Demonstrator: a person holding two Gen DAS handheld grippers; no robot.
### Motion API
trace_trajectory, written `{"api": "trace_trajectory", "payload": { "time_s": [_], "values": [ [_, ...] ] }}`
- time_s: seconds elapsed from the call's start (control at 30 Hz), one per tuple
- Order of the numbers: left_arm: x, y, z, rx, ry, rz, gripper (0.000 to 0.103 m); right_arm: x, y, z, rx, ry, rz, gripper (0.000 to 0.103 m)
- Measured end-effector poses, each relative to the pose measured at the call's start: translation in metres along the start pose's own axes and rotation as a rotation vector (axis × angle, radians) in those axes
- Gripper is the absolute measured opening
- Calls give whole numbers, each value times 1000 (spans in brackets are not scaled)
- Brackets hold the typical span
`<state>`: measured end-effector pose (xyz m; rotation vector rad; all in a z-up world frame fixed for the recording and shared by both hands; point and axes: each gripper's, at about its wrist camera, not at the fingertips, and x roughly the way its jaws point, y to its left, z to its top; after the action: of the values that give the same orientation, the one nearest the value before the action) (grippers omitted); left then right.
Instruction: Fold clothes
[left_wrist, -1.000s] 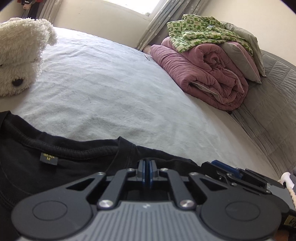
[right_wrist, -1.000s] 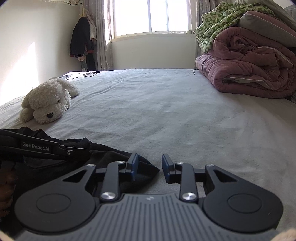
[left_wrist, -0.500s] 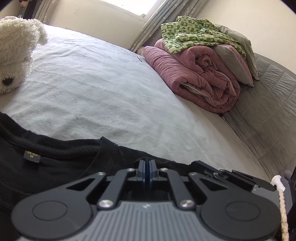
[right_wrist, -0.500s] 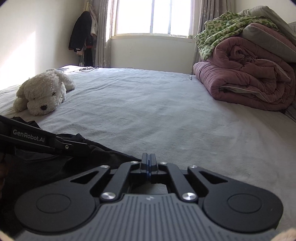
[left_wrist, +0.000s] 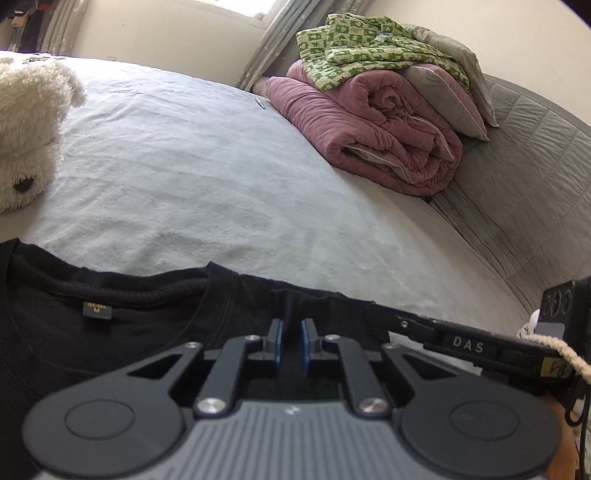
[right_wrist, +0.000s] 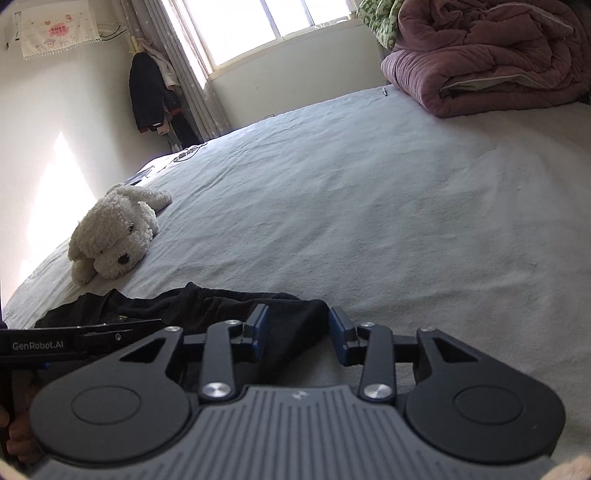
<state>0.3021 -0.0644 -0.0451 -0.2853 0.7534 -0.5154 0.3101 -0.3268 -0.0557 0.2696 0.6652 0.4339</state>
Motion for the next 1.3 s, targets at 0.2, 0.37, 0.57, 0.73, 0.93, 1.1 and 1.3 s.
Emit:
{"api": "trace_trajectory", "payload": {
  "time_s": [0.2, 0.37, 0.57, 0.73, 0.93, 1.1, 1.3],
  "values": [
    [-9, -27, -28, 214, 136, -179, 7, 9, 3, -5, -3, 3, -4, 3],
    [-13, -44, -49, 339, 219, -278, 7, 3, -2, -2, -3, -51, 14, 3],
    [-31, -54, -57, 379, 267, -262, 7, 5, -11, -3, 26, -32, 31, 3],
    [-39, -58, -71, 482, 293, -243, 7, 4, -12, -4, 18, -27, 34, 4],
    [-21, -71, -79, 454, 230, -312, 7, 2, -12, -3, 17, -33, 43, 5],
    [-7, -82, -84, 433, 198, -344, 7, 2, -13, -2, 9, -38, 52, 5],
    [-15, -86, -84, 465, 240, -388, 7, 4, -9, -4, -22, -30, 32, 8]
  ]
}}
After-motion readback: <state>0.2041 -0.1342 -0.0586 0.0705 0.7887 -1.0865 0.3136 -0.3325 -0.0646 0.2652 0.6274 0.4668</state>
